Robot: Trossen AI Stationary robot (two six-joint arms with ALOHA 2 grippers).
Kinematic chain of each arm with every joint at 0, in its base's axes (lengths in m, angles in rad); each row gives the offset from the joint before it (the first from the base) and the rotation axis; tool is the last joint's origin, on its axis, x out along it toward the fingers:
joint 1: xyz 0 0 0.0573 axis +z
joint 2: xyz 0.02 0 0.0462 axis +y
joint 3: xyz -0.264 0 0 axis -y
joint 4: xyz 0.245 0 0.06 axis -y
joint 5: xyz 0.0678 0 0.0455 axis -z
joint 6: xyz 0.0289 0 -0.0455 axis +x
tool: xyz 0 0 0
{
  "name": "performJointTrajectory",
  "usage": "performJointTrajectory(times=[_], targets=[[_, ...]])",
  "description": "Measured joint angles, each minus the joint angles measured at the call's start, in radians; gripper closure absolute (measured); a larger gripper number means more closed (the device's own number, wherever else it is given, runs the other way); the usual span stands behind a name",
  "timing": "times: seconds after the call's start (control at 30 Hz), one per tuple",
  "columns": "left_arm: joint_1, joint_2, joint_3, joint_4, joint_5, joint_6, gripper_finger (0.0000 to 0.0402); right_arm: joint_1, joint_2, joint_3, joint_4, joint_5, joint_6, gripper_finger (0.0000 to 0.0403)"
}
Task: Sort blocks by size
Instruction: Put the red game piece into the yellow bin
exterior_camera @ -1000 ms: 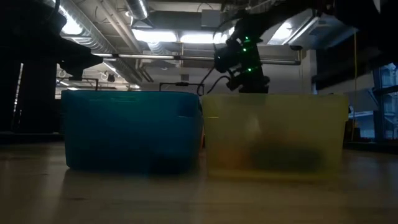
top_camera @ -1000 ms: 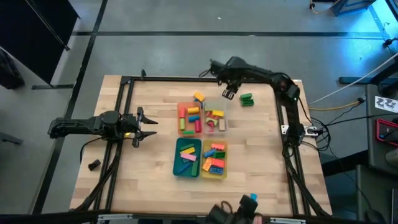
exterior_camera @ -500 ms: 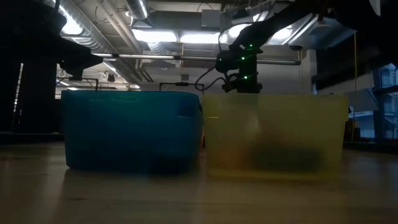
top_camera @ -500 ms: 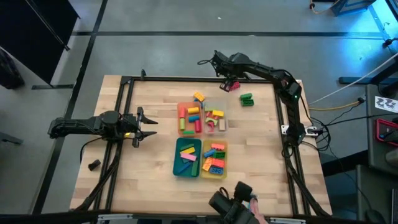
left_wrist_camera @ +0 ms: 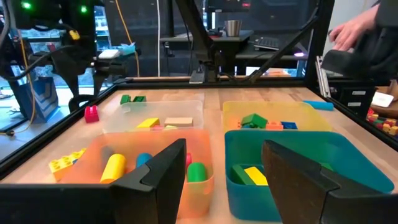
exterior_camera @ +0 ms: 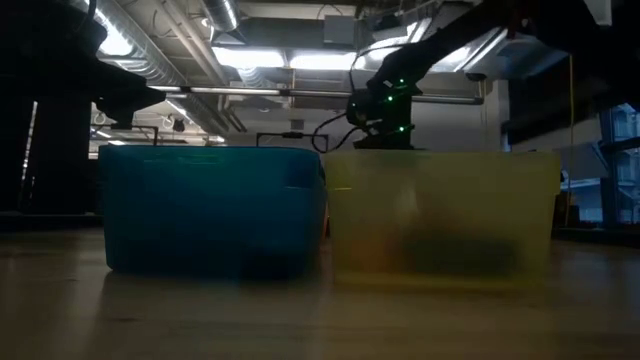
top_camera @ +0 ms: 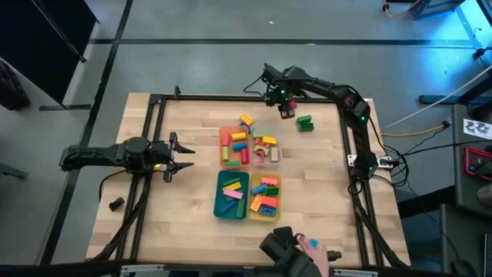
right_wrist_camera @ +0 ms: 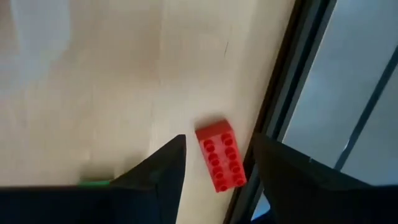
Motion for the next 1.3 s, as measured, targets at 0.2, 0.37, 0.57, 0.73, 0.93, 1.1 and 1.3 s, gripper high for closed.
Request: performJointTrajectory(times=[0.2, 0.37, 0.57, 0.73, 0.93, 1.1, 1.3], targets=[[0.0, 0.0, 0.0, 0.0, 0.001, 0.0, 0.0208, -0.035, 0.031, 0.0, -0.002, 0.001, -0.015, 0.0221], [0.0, 0.0, 0.0, 0.0, 0.0, 0.0, 0.0208, -0.064, 0.061, 0.0, -0.028, -0.01, -0.015, 0.0221], [0.0, 0.0, 0.0, 0.0, 0.001, 0.0, 0.0208, -0.069, 0.106, 0.0, -0.02, 0.001, -0.07, 0.0221], [0.0, 0.0, 0.0, 0.0, 0.001, 0.0, 0.0208, -0.068, 0.139, 0.0, 0.026, 0.059, -0.094, 0.0221], [0.0, 0.0, 0.0, 0.0, 0.001, 0.0, 0.0208, -0.068, 0.156, 0.0, 0.03, 0.073, -0.083, 0.0221], [0.0, 0.0, 0.0, 0.0, 0.001, 0.0, 0.0208, -0.068, 0.159, 0.0, 0.041, 0.067, -0.037, 0.0221], [0.0, 0.0, 0.0, 0.0, 0.001, 0.0, 0.0208, -0.068, 0.159, 0.0, 0.06, 0.069, 0.0, 0.0221]])
